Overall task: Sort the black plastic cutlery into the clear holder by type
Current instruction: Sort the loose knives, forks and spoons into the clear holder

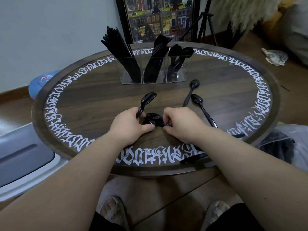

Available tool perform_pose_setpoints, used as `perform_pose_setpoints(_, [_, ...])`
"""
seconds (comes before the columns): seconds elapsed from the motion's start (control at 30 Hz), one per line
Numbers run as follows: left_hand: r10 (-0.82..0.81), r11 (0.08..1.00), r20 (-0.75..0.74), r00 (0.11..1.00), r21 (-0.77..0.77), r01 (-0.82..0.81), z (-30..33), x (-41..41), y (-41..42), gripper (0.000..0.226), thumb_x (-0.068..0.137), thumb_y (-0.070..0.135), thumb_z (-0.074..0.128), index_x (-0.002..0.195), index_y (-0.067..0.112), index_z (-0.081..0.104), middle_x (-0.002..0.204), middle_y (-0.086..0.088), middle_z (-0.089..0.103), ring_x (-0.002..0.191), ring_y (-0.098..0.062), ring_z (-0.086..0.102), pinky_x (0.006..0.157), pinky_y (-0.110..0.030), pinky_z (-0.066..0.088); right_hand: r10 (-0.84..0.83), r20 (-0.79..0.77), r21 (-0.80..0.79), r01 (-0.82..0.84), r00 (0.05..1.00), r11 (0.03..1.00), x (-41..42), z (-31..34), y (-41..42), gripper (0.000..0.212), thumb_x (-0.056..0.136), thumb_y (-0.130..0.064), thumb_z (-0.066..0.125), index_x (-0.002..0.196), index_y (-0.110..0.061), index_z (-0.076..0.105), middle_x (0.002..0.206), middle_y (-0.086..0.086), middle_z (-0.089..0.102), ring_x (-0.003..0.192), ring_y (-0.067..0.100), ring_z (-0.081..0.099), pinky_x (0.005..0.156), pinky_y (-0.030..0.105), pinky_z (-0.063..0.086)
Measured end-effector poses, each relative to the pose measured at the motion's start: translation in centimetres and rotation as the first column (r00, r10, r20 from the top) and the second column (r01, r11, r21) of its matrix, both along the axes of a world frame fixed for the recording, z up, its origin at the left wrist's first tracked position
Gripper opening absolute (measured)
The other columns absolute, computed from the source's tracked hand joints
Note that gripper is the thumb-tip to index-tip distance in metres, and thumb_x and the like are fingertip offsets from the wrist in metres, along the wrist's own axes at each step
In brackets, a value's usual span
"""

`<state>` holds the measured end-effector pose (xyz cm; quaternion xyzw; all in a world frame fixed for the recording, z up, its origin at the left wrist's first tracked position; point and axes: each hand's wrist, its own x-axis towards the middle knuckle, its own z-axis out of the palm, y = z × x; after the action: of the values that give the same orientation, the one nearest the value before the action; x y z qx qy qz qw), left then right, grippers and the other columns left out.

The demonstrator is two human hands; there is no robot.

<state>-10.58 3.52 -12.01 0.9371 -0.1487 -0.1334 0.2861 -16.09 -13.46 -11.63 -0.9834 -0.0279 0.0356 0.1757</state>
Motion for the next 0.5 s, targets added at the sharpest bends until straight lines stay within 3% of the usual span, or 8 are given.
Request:
perform_pose_setpoints(0.27, [0.007,1.0,-0.012,1.0,-0.017,-0.007,0.3,-0.1,0.5,0.031,0.08,0.039,0.072,0.103,0.026,0.057,0.076,0.006,0.051,0.069,-0.01,0.051,0.059,-0.025,0.037,-0.083,0.078,-0.188,0.097,0.993,0.977,0.2,0.0,-0.4,0.02,0.085,-0.021,0.053,0.103,-0.013,0.055,0.093,0.006,0.062,0.085,0.03,0.059,0.065,0.033,0.043])
perform_pose_setpoints(0.5, [0.005,0.999,-0.029,1.0,-0.049,-0.006,0.2,-0.2,0.0,0.037,0.083,0.035,0.071,0.116,0.027,0.057,0.089,0.008,0.059,0.085,-0.008,0.056,0.073,-0.024,0.043,-0.074,0.078,-0.139,0.084,0.994,0.987,0.2,-0.2,-1.1,0.021,0.09,-0.019,0.047,0.101,-0.008,0.061,0.097,0.007,0.059,0.092,0.03,0.058,0.073,0.033,0.045])
